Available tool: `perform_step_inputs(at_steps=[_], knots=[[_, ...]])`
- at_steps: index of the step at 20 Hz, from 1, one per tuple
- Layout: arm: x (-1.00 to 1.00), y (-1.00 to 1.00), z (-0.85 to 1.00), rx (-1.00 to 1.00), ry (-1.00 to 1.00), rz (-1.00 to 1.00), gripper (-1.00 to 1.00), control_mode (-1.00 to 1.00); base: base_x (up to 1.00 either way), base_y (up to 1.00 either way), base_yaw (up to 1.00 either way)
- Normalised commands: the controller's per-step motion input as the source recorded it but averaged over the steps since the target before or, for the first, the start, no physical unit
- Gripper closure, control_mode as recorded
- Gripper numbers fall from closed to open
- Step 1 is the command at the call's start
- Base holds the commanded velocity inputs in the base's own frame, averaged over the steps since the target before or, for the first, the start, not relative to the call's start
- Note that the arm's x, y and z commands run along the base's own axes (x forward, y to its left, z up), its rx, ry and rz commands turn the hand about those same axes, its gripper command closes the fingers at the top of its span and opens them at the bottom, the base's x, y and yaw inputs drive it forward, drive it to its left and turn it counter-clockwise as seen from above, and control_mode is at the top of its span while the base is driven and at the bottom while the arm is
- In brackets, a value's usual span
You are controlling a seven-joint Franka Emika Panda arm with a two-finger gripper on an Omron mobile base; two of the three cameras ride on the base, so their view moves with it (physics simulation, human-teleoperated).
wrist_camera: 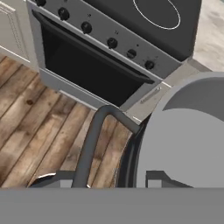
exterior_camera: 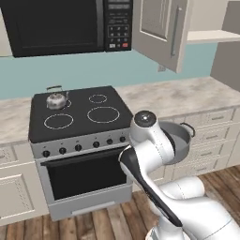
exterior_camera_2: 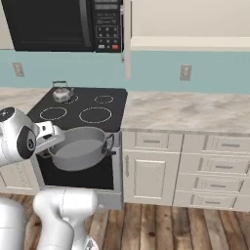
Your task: Pick the kettle from the cabinet and place it on a stove burner. Then pick the pot from the counter and place it on another stove burner. Finally, turn both burners on.
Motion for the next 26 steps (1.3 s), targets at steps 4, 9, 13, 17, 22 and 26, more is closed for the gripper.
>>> perform_step_inputs(at_steps=[4,9,13,17,22,26], knots=[[0.0,0.0,0.0,0.0,0.0,0.0,1.0,1.0,0.07,0.8,-0.01],[0.0,0.0,0.0,0.0,0.0,0.0,1.0,1.0,0.27,0.48,0.0],[0.0,0.0,0.0,0.0,0.0,0.0,1.0,1.0,0.39,0.33,0.0],[0.0,0.0,0.0,0.0,0.0,0.0,1.0,1.0,0.39,0.51,0.0],[0.0,0.0,0.0,0.0,0.0,0.0,1.0,1.0,0.22,0.39,0.0],[0.0,0.0,0.0,0.0,0.0,0.0,1.0,1.0,-0.11,0.13,0.09]])
